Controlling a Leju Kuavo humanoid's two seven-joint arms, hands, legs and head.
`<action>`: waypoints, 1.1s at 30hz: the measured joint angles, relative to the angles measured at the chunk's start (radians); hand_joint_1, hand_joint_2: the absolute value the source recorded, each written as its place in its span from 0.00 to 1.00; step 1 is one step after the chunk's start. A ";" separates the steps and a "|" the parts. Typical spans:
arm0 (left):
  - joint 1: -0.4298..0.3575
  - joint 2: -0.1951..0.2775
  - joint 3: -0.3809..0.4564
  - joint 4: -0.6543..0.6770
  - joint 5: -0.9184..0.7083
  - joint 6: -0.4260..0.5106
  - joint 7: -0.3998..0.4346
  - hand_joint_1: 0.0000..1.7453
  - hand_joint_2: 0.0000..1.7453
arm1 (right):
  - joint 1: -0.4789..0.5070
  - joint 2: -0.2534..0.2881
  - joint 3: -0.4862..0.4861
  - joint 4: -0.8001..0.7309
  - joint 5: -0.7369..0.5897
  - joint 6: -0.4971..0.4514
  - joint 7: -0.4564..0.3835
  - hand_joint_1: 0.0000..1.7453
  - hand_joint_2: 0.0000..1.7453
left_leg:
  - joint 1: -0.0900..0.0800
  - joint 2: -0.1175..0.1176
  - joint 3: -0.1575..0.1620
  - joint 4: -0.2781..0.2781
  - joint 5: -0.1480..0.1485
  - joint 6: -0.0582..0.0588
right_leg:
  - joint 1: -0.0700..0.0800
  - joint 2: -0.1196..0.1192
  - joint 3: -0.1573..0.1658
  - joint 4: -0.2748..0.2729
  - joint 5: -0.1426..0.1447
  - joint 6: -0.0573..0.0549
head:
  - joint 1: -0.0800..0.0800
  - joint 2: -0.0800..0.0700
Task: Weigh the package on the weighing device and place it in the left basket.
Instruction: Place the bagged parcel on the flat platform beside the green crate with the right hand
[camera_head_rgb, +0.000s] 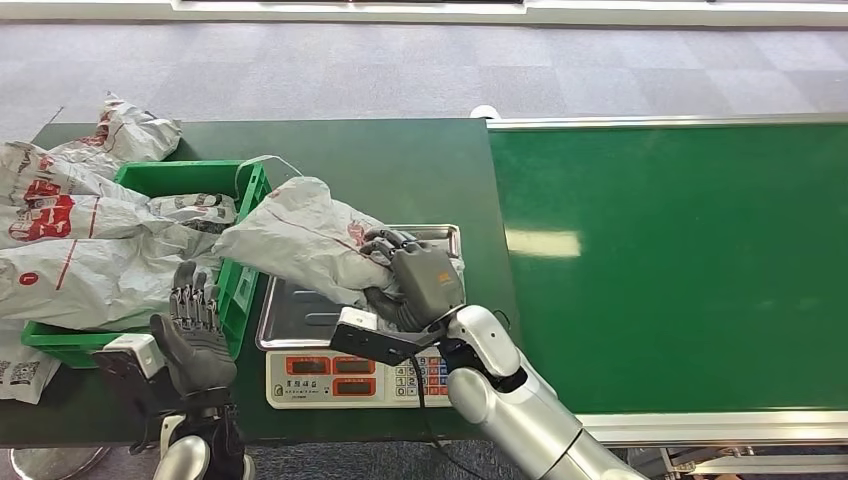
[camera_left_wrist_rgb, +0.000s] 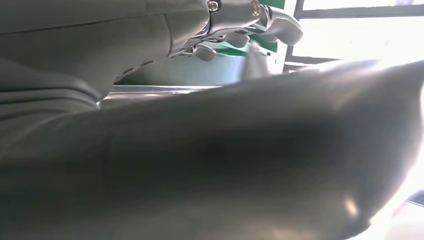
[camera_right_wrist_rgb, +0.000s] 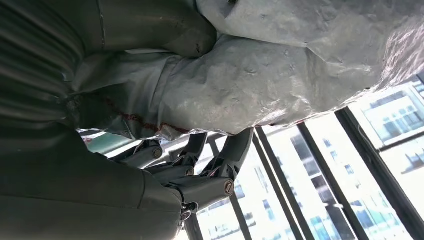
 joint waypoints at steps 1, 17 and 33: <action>0.000 0.000 0.000 -0.003 0.003 -0.002 0.002 0.00 0.00 | 0.012 0.000 -0.001 0.000 -0.006 0.007 0.004 0.25 1.00 | 0.000 0.000 0.000 0.000 0.000 0.000 | 0.000 0.000 0.000 0.000 0.000 0.000 | 0.000 0.000; 0.020 -0.011 -0.001 -0.066 0.062 -0.075 -0.015 0.00 0.00 | 0.150 -0.027 -0.096 -0.150 -0.038 0.016 0.027 0.00 1.00 | 0.000 0.001 0.000 0.000 0.000 0.000 | 0.000 0.000 0.000 0.000 0.000 0.000 | 0.000 0.000; 0.023 -0.022 0.000 -0.094 0.020 -0.019 -0.066 0.00 0.00 | 0.207 -0.050 -0.114 -0.267 -0.033 -0.052 -0.034 0.00 1.00 | 0.000 0.000 0.000 0.000 0.000 0.000 | 0.000 0.000 -0.001 0.000 0.000 0.000 | 0.000 0.000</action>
